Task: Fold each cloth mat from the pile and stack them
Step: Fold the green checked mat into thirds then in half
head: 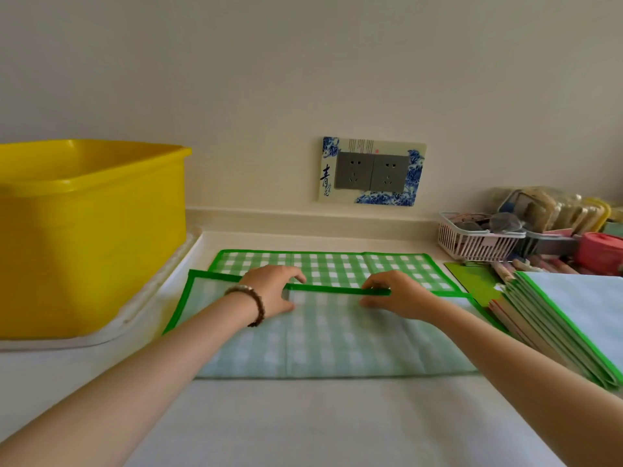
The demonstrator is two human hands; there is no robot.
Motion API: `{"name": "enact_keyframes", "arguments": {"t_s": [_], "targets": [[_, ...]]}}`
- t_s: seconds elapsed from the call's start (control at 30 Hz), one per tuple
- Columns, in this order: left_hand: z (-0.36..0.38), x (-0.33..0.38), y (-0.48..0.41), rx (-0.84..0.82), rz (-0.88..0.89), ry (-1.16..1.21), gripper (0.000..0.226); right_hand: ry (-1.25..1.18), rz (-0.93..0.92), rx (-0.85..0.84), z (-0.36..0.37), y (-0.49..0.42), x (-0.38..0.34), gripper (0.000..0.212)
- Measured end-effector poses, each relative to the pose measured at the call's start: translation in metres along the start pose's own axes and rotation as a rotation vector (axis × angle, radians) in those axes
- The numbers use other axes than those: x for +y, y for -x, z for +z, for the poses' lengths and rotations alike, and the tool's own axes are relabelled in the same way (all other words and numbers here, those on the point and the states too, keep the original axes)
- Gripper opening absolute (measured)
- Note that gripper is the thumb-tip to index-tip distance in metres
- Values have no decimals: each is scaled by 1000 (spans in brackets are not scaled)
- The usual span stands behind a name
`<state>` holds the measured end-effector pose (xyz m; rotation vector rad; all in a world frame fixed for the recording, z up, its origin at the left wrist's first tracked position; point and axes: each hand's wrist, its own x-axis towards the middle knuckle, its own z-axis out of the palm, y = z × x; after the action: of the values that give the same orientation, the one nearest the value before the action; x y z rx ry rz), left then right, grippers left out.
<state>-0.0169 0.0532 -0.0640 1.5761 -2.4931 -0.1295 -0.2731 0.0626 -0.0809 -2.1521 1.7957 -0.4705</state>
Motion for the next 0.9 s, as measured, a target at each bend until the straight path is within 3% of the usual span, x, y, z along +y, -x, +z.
{"name": "enact_keyframes", "arguments": {"t_s": [0.13, 0.23, 0.43, 0.67, 0.9], "targets": [[8, 0, 10, 19, 69, -6, 61, -83, 45, 15, 10, -1, 7, 34], [20, 6, 26, -46, 116, 74, 56, -85, 16, 70, 17, 2, 5, 44], [46, 22, 54, -273, -32, -1, 66, -135, -2, 201, 35, 13, -25, 44], [43, 4, 50, -302, 30, -11, 65, -11, -4, 157, 70, 28, -67, 47], [56, 5, 51, -213, 17, -38, 62, 181, -12, 110, 89, 35, -71, 48]]}}
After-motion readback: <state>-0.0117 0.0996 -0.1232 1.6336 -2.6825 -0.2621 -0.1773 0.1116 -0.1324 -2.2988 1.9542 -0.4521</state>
